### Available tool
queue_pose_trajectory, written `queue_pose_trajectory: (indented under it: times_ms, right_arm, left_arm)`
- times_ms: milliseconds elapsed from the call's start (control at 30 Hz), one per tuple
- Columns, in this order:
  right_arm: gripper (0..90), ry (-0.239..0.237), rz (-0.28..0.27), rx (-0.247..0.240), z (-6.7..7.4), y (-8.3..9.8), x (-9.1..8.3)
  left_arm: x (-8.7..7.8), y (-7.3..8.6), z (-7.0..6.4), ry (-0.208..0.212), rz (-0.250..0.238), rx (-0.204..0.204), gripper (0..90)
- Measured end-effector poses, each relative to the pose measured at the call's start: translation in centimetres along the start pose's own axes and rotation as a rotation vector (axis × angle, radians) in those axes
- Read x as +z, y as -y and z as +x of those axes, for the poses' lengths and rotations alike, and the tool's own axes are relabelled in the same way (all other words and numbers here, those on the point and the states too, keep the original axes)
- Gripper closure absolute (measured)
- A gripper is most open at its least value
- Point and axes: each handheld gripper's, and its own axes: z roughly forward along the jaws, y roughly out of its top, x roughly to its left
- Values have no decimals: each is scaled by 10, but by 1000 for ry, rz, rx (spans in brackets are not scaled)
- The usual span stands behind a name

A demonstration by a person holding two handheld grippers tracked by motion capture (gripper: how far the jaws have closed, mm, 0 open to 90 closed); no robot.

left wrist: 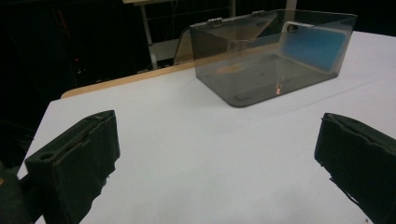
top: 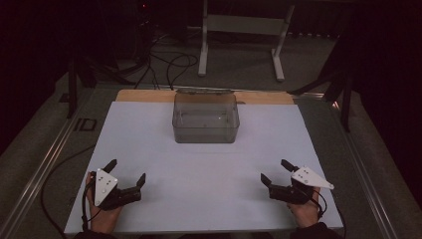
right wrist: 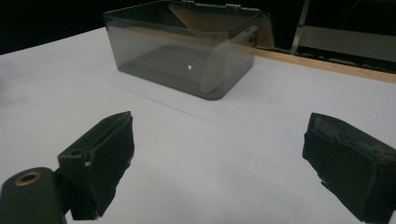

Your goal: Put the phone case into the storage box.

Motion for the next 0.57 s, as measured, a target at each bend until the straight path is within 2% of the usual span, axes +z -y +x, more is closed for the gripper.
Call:
queue_pose_trajectory:
  times_ms: [200,333,567]
  right_arm:
    - [90,4,-11,-4,0,3,-3]
    - [89,21,-1,2,-1,4,-2]
    - [89,17,9,-6,-1,5,0]
  left_arm:
    - [1,1,-1,15,7,5,6]
    - [1,2,0,19,9,0,5]
    - [5,3,-2,18,29,0,3]
